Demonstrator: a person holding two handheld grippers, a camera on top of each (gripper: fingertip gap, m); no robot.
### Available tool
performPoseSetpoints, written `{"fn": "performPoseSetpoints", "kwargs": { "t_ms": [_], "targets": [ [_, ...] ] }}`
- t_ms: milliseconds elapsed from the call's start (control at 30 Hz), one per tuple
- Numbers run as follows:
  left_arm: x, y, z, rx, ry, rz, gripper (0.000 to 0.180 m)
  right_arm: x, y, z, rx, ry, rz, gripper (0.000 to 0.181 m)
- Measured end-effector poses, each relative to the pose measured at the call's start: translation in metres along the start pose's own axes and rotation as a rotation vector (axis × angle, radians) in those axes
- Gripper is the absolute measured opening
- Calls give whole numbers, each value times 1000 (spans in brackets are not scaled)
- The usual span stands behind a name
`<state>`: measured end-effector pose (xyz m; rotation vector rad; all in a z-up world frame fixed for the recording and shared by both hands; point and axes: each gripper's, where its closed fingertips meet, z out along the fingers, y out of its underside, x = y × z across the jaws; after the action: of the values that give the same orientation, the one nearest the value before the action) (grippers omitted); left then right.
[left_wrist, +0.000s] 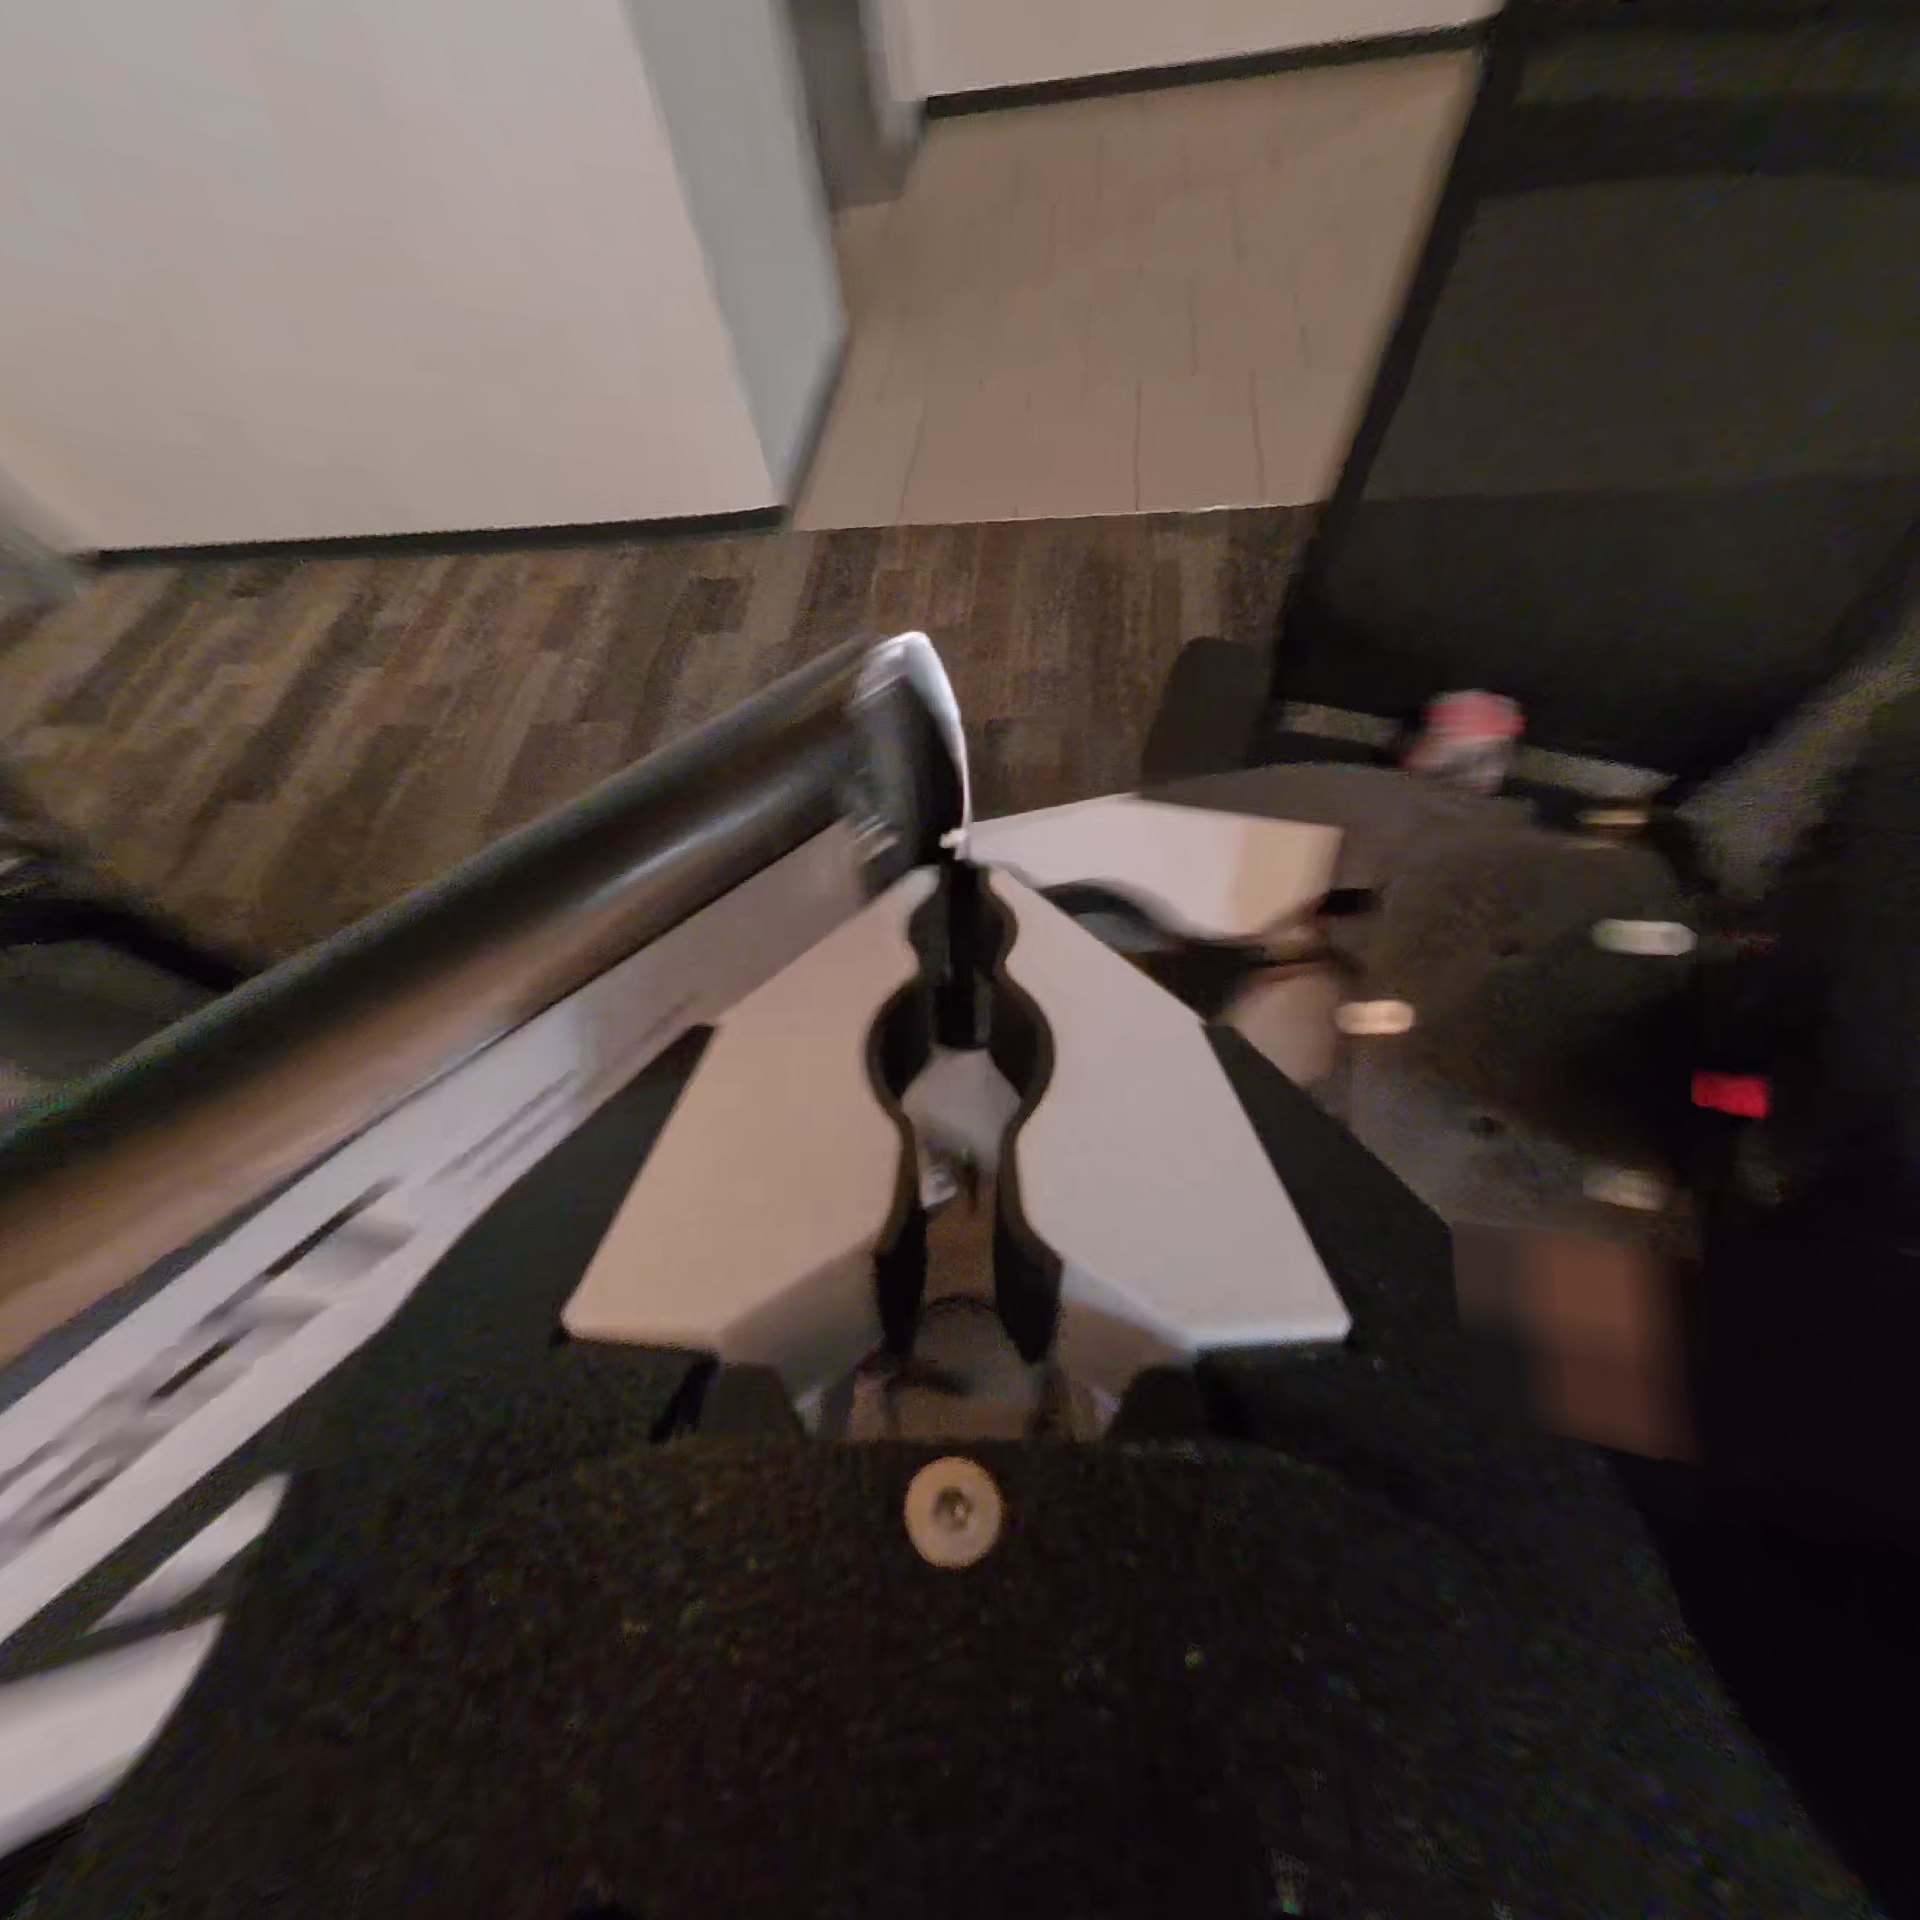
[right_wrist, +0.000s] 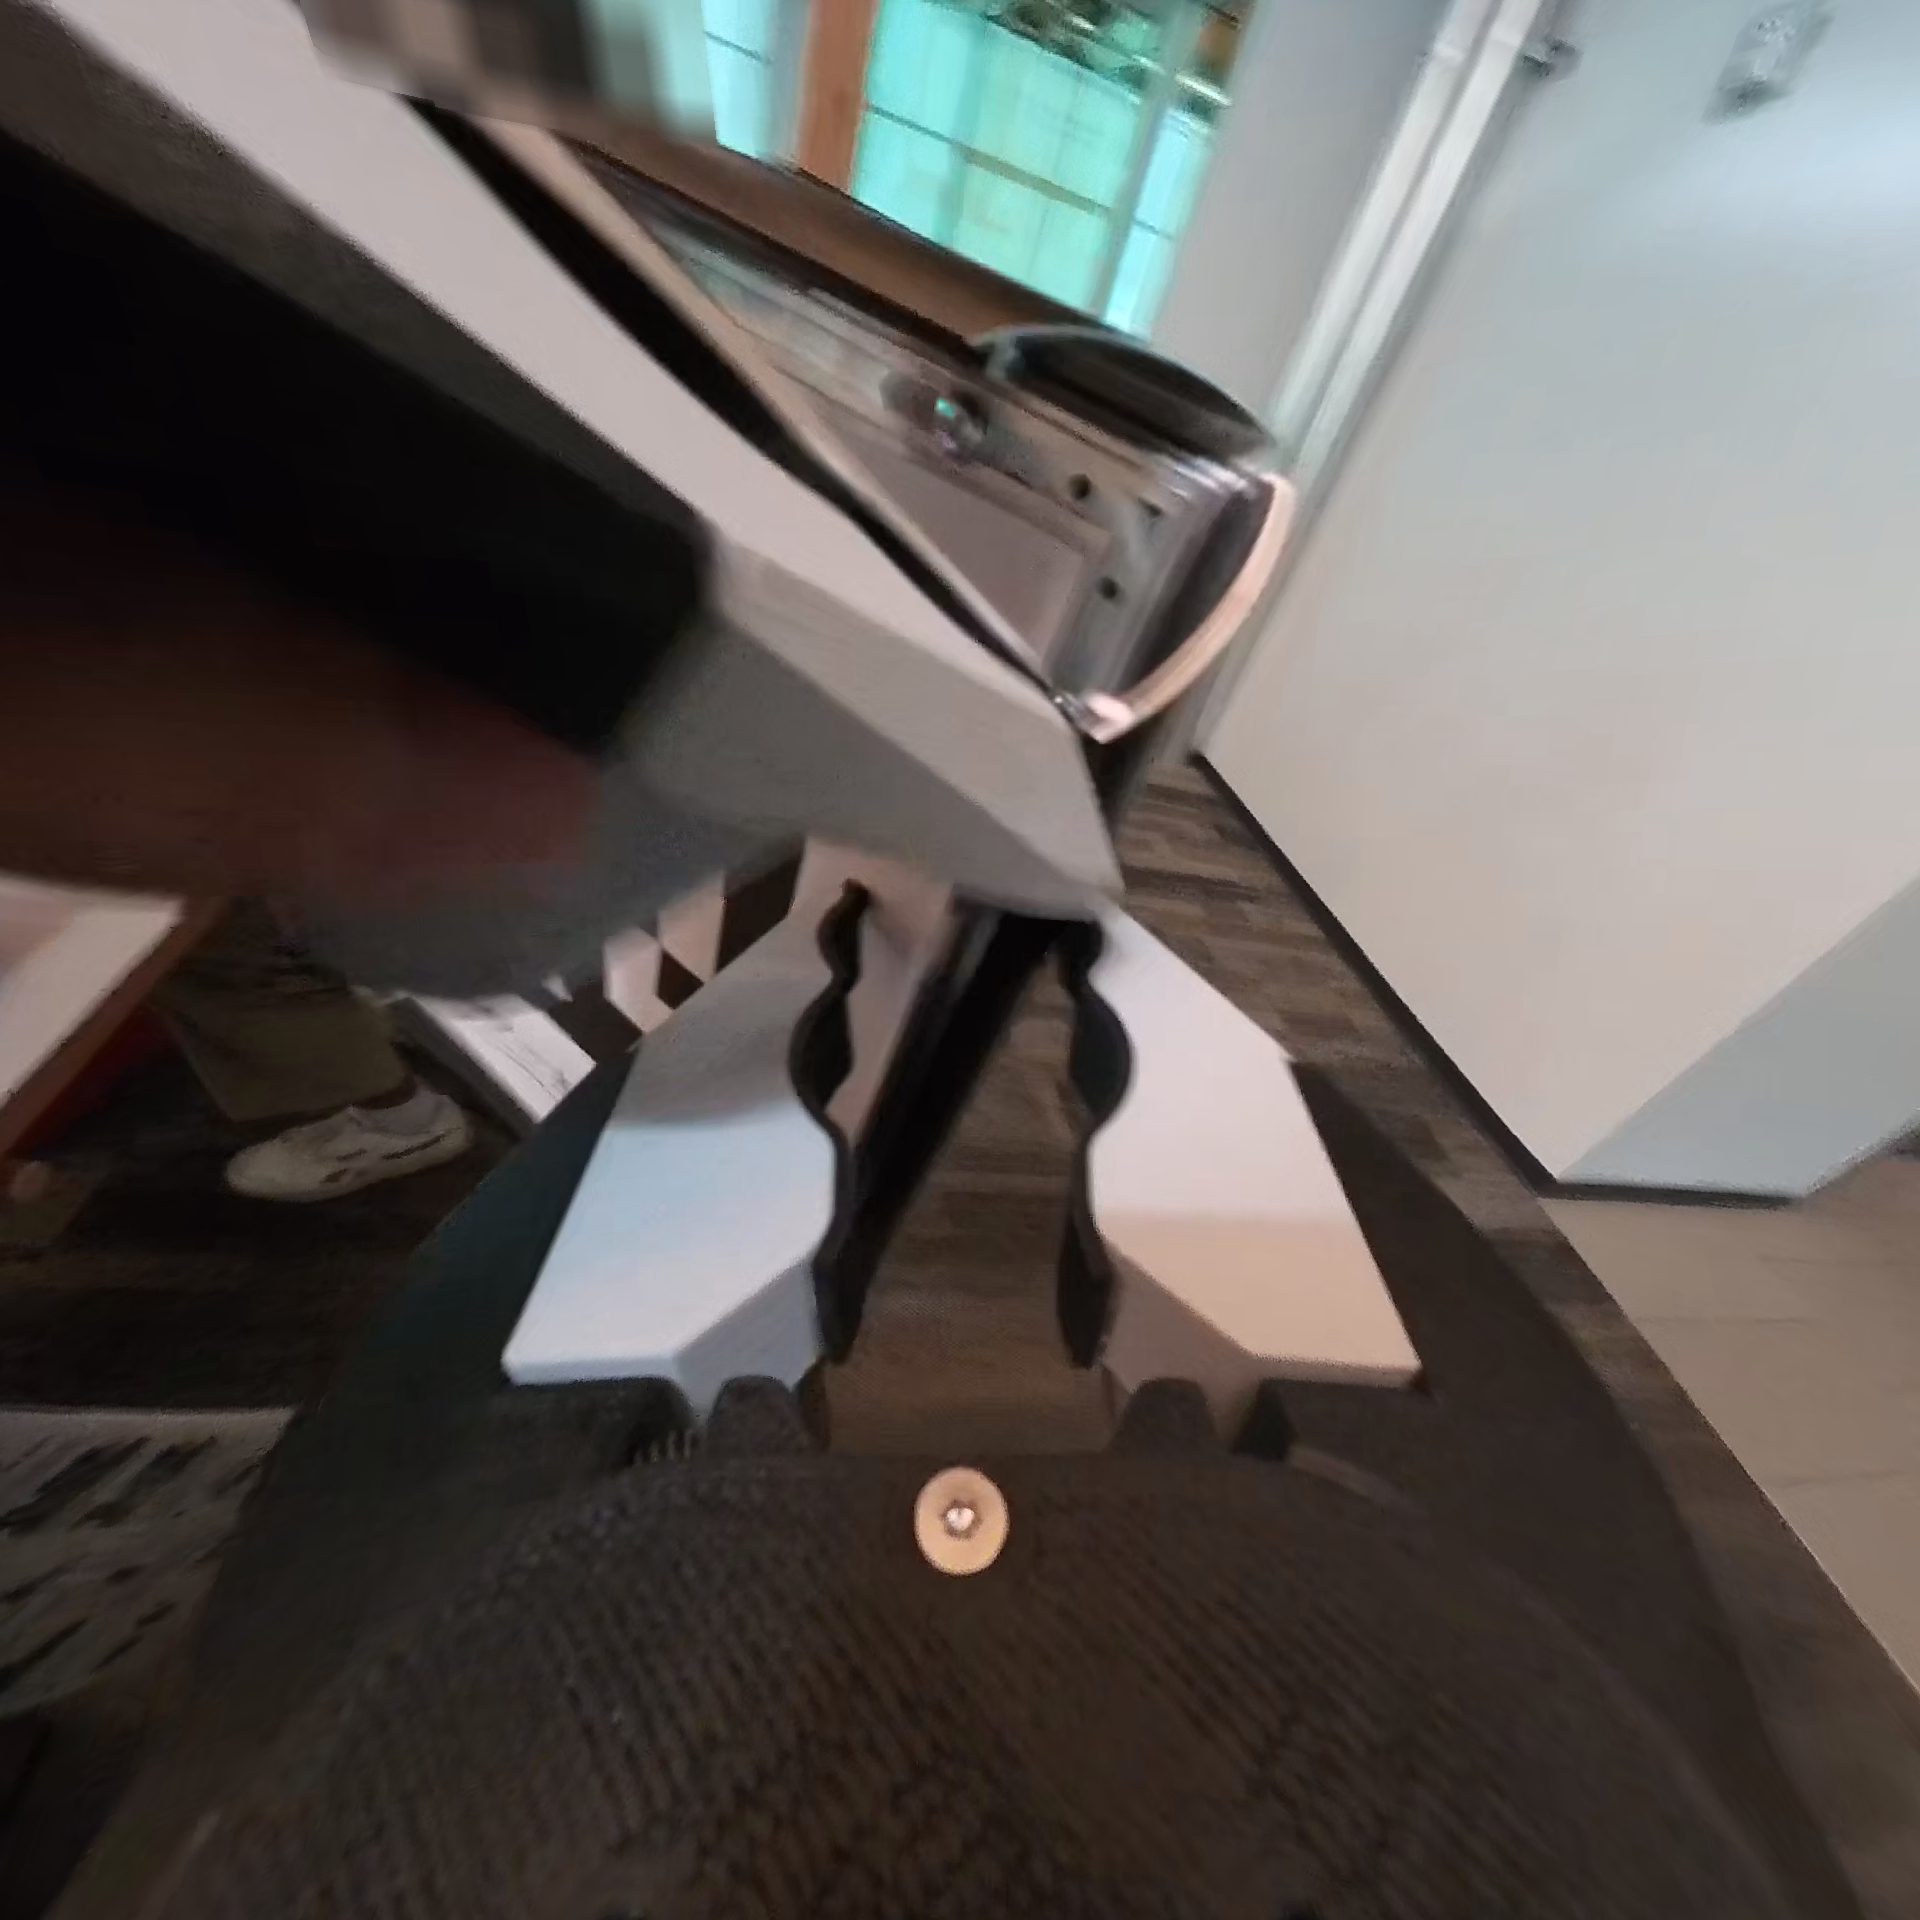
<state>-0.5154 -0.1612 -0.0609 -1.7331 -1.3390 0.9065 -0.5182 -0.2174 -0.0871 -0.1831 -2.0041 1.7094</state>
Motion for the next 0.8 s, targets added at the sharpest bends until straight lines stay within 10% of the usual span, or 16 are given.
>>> {"fn": "performPoseSetpoints", "kwargs": {
  "t_ms": [33, 467, 800],
  "targets": [
    [6, 0, 1, 1, 2, 19, 2, -3, 1, 2, -17, -9, -3, 44],
    [6, 17, -30, 181, -12, 410, 17, -11, -2, 1, 72, -270, 92, 24],
    [-13, 178, 22, -42, 74, 739, 18, -24, 25, -23, 51, -472, 84, 19]
  ]
}}
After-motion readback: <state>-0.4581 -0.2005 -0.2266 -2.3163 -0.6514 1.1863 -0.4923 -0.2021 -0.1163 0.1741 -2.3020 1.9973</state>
